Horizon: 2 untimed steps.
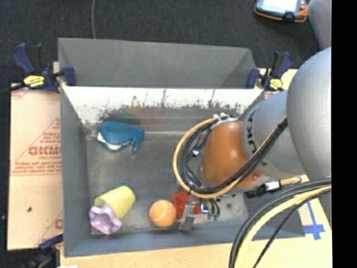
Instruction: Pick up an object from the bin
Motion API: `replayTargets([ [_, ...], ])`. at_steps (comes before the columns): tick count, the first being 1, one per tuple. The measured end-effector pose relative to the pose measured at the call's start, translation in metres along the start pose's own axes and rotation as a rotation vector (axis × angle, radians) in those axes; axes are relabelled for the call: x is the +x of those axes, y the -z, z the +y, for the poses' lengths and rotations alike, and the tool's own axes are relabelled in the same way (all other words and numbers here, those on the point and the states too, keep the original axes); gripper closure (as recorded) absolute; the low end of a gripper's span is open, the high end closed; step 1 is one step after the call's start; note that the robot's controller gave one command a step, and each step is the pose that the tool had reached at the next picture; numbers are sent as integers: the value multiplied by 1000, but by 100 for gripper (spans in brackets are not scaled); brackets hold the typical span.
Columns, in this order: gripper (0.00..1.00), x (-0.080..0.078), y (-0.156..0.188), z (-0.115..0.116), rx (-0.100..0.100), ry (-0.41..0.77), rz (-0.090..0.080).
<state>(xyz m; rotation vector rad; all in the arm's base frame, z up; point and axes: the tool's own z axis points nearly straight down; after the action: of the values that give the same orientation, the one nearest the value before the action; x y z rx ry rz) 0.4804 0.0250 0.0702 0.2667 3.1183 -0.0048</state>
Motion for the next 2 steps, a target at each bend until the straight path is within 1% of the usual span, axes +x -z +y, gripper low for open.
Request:
replayTargets([
  [1, 100, -1, 0, 8, -3, 320, -4],
  [2, 100, -1, 0, 8, -3, 321, -4],
])
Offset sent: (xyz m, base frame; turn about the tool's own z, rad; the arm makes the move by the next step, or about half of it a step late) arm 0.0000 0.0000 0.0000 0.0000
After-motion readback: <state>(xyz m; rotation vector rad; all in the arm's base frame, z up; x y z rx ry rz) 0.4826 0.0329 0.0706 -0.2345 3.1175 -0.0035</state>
